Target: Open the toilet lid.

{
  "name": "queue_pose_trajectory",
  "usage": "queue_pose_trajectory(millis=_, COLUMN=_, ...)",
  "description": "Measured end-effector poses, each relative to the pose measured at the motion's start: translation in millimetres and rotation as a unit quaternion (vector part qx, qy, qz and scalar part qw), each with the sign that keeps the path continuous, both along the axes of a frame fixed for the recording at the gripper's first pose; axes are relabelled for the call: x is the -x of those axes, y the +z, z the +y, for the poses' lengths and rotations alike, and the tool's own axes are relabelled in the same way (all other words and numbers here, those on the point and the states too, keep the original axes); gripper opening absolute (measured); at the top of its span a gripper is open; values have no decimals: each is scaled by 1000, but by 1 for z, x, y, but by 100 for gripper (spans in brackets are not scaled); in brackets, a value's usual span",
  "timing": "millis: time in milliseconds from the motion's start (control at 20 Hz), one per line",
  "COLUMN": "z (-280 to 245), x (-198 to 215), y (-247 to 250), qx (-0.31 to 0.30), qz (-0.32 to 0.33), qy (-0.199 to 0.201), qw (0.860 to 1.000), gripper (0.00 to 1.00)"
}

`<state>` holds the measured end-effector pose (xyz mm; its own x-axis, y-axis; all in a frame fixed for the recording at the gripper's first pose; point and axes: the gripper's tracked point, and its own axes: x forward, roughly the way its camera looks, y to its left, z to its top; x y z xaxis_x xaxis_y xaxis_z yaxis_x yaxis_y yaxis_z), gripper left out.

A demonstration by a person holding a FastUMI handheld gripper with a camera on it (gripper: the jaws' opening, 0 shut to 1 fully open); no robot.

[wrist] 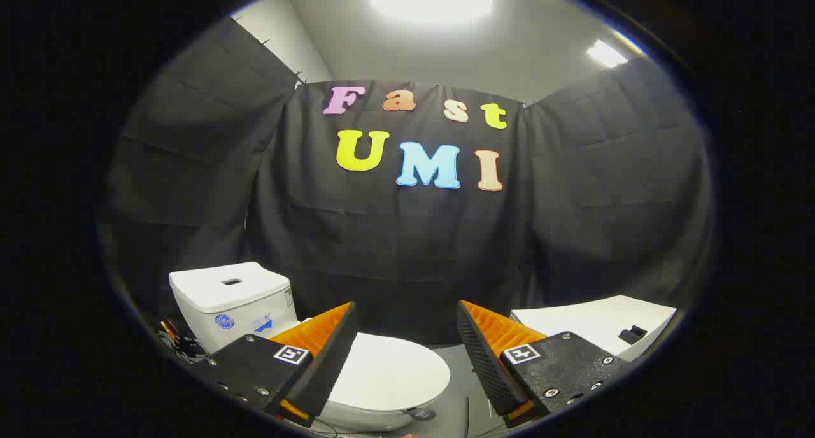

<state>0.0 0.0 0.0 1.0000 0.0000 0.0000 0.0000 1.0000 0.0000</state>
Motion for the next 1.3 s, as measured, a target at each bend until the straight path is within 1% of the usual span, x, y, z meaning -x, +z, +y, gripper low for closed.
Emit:
queue_pose_trajectory(millis=300, z=-12, x=-5, y=-7, qx=-33, qz=8, qy=-11, qw=999, gripper=95)
queue_pose_trajectory(millis=700, z=-23, x=-4, y=-9, qx=-44, qz=4, qy=-28, qw=999, gripper=95)
queue_pose_trajectory(millis=1000, z=-19, x=-7, y=-12, qx=-53, qz=10, qy=-28, qw=998, gripper=95)
queue_pose_trajectory(millis=1100, z=-16, x=-9, y=-20, qx=-62, qz=25, qy=-30, qw=997, gripper=95)
queue_pose_trajectory(millis=1300, z=-8, x=-12, y=-45, qx=-75, qz=77, qy=-27, qw=994, gripper=95)
